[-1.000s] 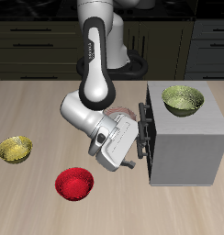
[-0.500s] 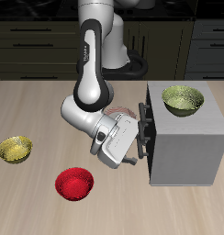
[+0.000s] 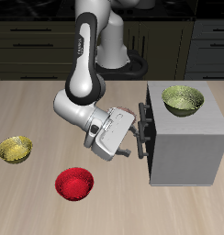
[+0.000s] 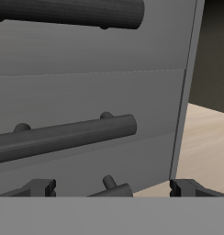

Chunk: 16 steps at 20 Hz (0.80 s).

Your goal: Close the bottom drawer of the white cabinet and place the yellow bowl on the plate

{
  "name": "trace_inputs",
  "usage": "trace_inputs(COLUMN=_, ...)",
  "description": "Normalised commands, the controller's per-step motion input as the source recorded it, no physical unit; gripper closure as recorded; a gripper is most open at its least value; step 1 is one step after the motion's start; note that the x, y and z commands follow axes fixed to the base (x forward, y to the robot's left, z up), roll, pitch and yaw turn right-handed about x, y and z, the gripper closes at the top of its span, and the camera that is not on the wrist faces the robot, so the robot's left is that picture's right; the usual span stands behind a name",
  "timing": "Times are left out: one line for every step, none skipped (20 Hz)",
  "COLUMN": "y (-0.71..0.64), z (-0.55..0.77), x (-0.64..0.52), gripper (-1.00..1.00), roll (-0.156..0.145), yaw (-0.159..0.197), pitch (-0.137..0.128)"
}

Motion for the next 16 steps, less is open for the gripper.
trace_inputs(y=-0.62, z=0.41, x=0.22, gripper=-1.0, roll=-0.368, yaw=-0.208, pitch=0.267)
trace_inputs(y=-0.6, z=0.54, x=-0.04, gripper=-1.0, roll=-0.335, yaw=-0.305, pitch=0.288)
trace_inputs(y=-0.58, z=0.56, x=0.0, gripper=-1.0, roll=-0.206, yaw=-0.548, pitch=0.43)
trace_inputs(y=-0.74, z=0.52, x=0.19, gripper=-1.0, roll=-0.402, yaw=-0.31, pitch=0.313)
trace_inputs(y=-0.76, z=0.59, x=0.3, gripper=-1.0, roll=-0.597, yaw=-0.806, pitch=0.642)
trace_inputs(y=-0.54, z=0.58, x=-0.08, gripper=-1.0, roll=-0.139, yaw=-0.572, pitch=0.301)
trace_inputs(y=-1.34, z=0.81, x=0.4, gripper=-1.0, roll=-0.686, yaw=-1.128, pitch=1.101)
trace_inputs(y=-0.59, z=0.73, x=-0.01, gripper=-1.0, roll=-0.19, yaw=-0.646, pitch=0.321)
trace_inputs(y=-0.63, z=0.65, x=0.1, gripper=-1.0, roll=-0.254, yaw=-0.569, pitch=0.261)
trace_inputs(y=-0.15, z=0.2, x=-0.01, gripper=-1.0, roll=-0.08, yaw=-0.232, pitch=0.229)
trace_inputs(y=-0.94, z=0.51, x=0.37, gripper=-1.0, roll=-0.282, yaw=-0.845, pitch=0.795)
trace_inputs(y=-0.57, z=0.78, x=0.0, gripper=-1.0, roll=-0.06, yaw=-0.488, pitch=0.055)
trace_inputs(y=-0.54, z=0.44, x=0.18, gripper=-1.0, roll=-0.194, yaw=-0.37, pitch=0.299)
trace_inputs(y=-0.72, z=0.53, x=0.14, gripper=-1.0, roll=-0.104, yaw=-0.588, pitch=0.468)
trace_inputs(y=-0.54, z=0.5, x=0.12, gripper=-1.0, roll=-0.094, yaw=-0.394, pitch=0.186)
trace_inputs(y=-0.38, z=0.3, x=0.09, gripper=-1.0, roll=-0.044, yaw=-0.29, pitch=0.22)
